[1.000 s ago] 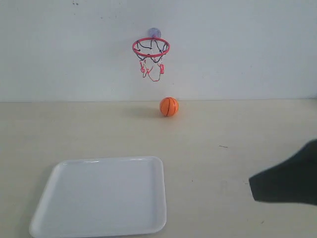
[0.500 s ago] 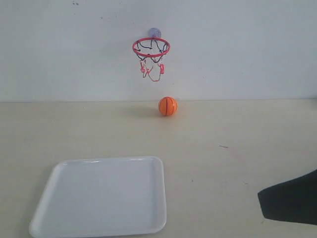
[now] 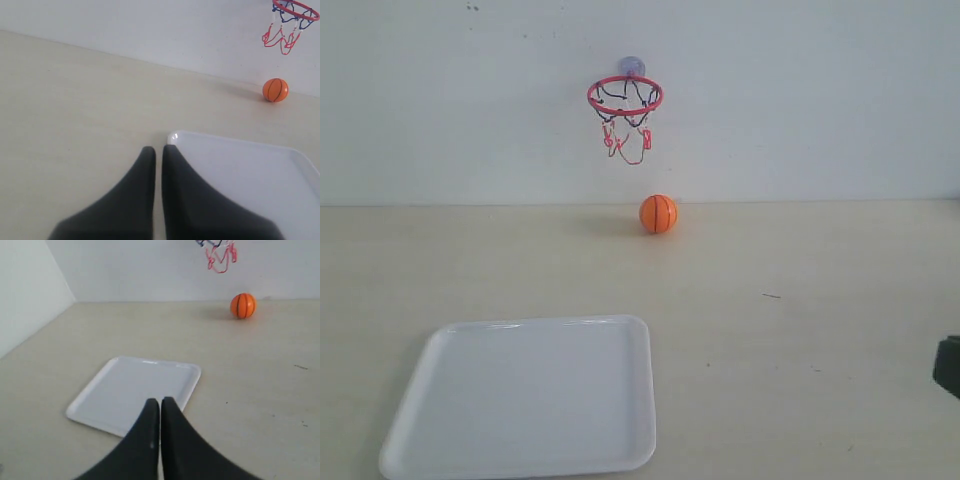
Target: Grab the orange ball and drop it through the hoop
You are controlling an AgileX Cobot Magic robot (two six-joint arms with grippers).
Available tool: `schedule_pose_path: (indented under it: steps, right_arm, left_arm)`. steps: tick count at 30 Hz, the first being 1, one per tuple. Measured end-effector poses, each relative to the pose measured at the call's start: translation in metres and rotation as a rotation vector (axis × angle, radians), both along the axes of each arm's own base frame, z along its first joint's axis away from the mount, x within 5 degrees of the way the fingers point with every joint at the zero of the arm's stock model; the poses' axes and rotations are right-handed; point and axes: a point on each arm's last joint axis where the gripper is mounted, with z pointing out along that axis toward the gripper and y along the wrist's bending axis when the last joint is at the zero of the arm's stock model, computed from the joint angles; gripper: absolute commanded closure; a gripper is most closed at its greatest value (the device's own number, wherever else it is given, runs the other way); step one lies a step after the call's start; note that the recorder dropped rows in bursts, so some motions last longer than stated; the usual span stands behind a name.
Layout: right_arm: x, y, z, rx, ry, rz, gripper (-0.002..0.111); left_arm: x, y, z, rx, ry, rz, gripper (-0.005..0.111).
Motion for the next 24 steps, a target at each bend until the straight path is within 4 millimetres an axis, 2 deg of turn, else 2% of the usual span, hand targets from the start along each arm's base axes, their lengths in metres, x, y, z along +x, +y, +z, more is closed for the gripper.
schedule_pose_path:
  steps: [6, 12, 24]
  right_arm:
    - [-0.022, -0.015, -0.032, 0.065, -0.159, -0.103, 0.108]
    - [-0.019, -0.02, -0.067, 0.09, -0.123, -0.17, 0.108]
    - [-0.014, -0.03, -0.061, 0.091, -0.214, -0.292, 0.108]
  left_arm:
    - [0.0, 0.0, 0.0, 0.0, 0.0, 0.0, 0.103]
    - [0.0, 0.0, 0.0, 0.0, 0.0, 0.0, 0.103]
    - [0.0, 0.0, 0.0, 0.0, 0.0, 0.0, 0.103]
